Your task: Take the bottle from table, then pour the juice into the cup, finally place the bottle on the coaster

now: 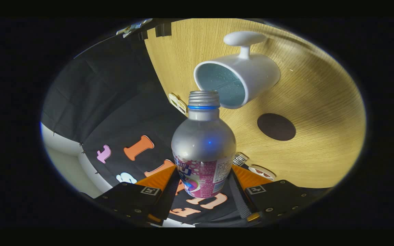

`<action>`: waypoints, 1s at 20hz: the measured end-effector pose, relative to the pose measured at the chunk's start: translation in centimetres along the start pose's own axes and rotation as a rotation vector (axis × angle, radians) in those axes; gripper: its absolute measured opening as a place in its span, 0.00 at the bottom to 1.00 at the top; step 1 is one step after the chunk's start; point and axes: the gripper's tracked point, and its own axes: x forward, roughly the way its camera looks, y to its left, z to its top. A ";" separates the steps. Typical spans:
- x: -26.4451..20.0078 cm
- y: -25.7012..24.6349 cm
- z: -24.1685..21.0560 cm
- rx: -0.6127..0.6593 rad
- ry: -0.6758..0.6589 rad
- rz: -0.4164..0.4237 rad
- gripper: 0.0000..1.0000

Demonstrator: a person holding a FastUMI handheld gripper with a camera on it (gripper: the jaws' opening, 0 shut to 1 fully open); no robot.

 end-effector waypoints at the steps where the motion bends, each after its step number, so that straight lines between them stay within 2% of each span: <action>1: 0.0 -0.3 0.0 -0.017 -0.003 -0.007 0.76; 6: 0.0 -1.9 0.8 -0.230 -0.045 -0.056 0.76; 12: 0.1 -4.2 1.4 -0.615 -0.085 -0.108 0.76; 20: 0.1 -4.8 0.0 -1.102 -0.123 -0.099 0.77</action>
